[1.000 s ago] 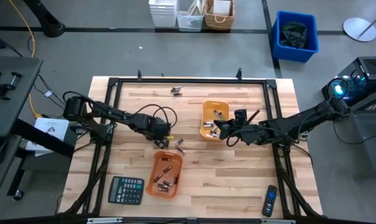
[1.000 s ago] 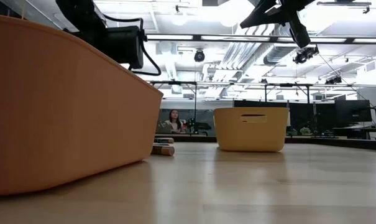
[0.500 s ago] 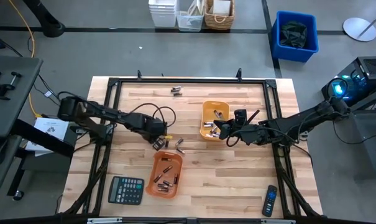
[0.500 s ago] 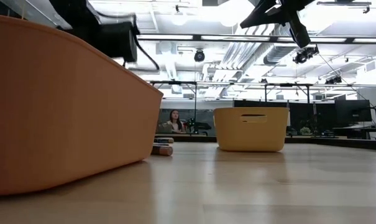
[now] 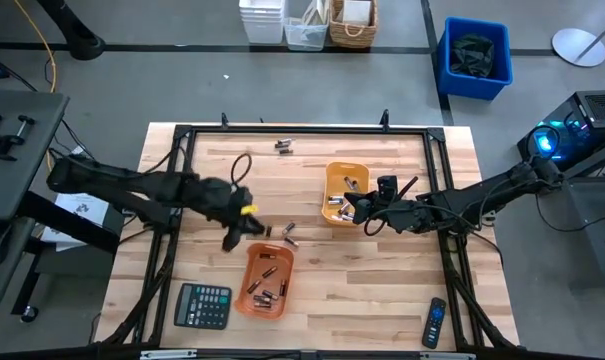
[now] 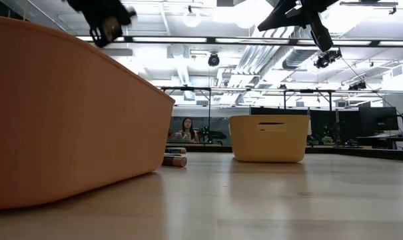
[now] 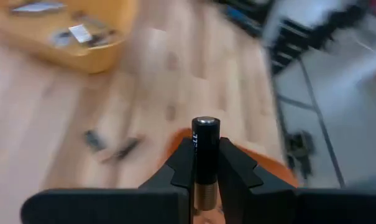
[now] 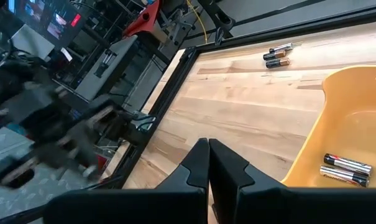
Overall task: Sort batteries
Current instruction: Put the black battery into the orange bin
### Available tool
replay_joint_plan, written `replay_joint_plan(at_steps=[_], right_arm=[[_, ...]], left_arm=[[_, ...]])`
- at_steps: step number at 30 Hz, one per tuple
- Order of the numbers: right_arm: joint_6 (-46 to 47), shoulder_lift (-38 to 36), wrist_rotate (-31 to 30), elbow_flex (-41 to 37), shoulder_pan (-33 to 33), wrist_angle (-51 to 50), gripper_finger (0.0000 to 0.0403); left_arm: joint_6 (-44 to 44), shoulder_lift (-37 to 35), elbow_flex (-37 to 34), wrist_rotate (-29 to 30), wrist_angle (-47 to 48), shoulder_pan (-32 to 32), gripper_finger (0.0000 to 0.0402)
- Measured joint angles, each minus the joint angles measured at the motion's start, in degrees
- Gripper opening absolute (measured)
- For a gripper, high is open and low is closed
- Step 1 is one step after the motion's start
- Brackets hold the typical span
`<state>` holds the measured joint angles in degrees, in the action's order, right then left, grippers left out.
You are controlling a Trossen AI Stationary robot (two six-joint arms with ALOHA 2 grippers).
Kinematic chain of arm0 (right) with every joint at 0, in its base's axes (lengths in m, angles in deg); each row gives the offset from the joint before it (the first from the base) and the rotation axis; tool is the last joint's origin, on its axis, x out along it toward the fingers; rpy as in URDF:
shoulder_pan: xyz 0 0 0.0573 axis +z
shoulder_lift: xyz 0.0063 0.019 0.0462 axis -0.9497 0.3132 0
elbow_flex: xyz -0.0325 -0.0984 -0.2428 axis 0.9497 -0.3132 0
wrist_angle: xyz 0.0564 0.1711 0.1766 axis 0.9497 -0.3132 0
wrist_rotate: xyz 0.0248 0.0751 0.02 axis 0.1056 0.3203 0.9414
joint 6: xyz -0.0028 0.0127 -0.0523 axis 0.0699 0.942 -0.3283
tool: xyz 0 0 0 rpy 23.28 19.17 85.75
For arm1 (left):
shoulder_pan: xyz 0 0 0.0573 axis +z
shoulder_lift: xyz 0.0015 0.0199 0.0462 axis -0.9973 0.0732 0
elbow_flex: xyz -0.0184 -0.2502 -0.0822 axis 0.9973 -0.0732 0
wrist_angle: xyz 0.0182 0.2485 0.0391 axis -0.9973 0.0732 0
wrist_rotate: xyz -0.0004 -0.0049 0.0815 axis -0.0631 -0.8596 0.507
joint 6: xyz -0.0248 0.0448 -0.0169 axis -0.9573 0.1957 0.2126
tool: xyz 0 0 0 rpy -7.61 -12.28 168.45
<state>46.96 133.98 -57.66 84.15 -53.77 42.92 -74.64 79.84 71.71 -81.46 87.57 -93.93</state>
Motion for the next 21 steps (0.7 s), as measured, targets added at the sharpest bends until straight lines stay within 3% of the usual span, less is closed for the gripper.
replay_joint_plan(at_steps=[4, 9, 13, 18, 21], right_arm=[[0.0, 0.0, 0.1, 0.0, 0.0, -0.1, 0.0000], [0.0, 0.0, 0.2, 0.0, 0.0, -0.2, 0.0000], [0.0, 0.0, 0.2, 0.0, 0.0, -0.2, 0.0000], [0.0, 0.0, 0.6, 0.0, 0.0, -0.2, 0.0000], [0.0, 0.0, 0.6, 0.0, 0.0, -0.2, 0.0000]], left_arm=[[3.1, 2.8, 0.4, 0.5, -0.4, -7.3, 0.0029], [4.6, 11.1, 0.4, 1.5, -1.1, -12.5, 0.0040], [2.3, 16.3, 1.5, 2.3, -1.7, -12.8, 0.0104], [4.6, 18.3, 7.1, 2.4, 5.0, -9.4, 0.0183], [5.2, 18.1, 11.2, 8.0, 10.4, -5.7, 0.0215]])
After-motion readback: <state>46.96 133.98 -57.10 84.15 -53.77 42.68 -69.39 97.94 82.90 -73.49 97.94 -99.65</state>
